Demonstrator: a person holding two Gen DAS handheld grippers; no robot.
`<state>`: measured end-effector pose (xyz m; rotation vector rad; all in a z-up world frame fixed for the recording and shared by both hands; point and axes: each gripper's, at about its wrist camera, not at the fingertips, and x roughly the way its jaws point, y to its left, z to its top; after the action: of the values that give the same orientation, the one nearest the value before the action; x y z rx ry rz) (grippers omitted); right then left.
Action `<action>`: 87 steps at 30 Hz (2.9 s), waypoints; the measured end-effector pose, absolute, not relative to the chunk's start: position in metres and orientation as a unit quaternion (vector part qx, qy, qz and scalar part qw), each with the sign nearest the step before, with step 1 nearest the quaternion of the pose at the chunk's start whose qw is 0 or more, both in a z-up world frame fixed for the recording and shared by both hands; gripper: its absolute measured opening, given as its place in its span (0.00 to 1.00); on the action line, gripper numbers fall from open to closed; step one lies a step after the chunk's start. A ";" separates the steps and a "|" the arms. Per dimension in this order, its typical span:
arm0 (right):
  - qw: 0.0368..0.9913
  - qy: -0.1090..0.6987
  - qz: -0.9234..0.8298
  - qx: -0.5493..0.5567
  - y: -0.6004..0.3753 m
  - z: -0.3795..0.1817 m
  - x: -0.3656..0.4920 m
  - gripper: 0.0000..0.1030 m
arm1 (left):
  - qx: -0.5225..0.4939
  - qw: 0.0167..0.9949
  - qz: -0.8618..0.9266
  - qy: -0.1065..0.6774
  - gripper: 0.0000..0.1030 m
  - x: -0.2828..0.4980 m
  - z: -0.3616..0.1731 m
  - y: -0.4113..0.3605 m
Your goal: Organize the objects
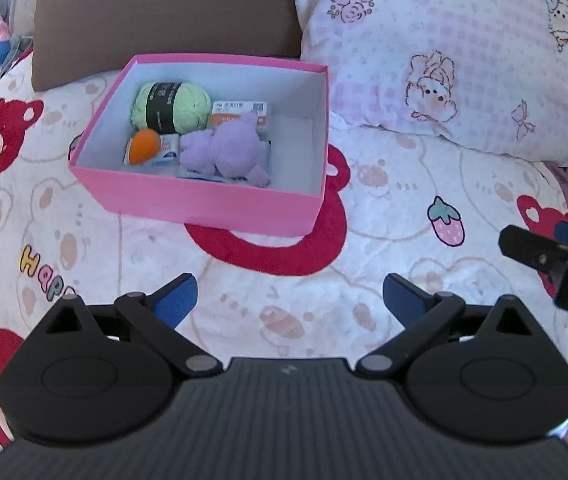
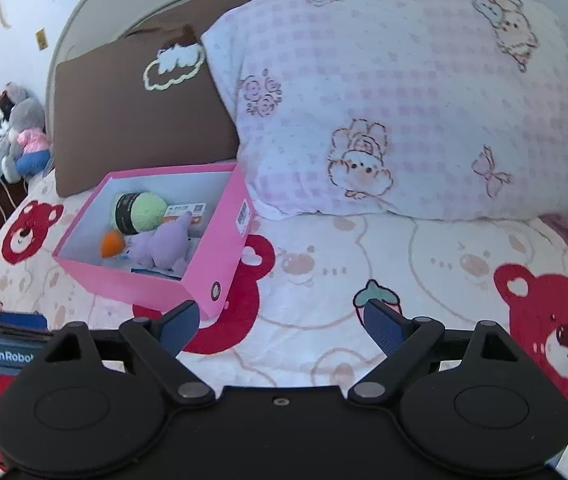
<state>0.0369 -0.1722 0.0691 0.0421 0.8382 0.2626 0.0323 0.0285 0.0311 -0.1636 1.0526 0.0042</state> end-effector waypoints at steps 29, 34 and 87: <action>0.886 0.455 0.089 -0.009 -0.187 0.081 0.020 0.89 | -0.021 0.863 0.009 0.504 0.98 0.021 0.039 0.009; 0.888 0.453 0.080 -0.014 -0.185 0.081 0.016 0.89 | -0.037 0.858 0.013 0.512 0.98 0.021 0.037 0.013; 0.878 0.472 0.074 0.004 -0.195 0.072 0.015 0.89 | 0.017 0.854 0.053 0.517 0.98 0.017 0.038 0.017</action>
<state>0.0151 -0.1953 0.0724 0.0079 0.9845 0.1550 0.0167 0.0171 0.0382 0.0354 1.0874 0.1104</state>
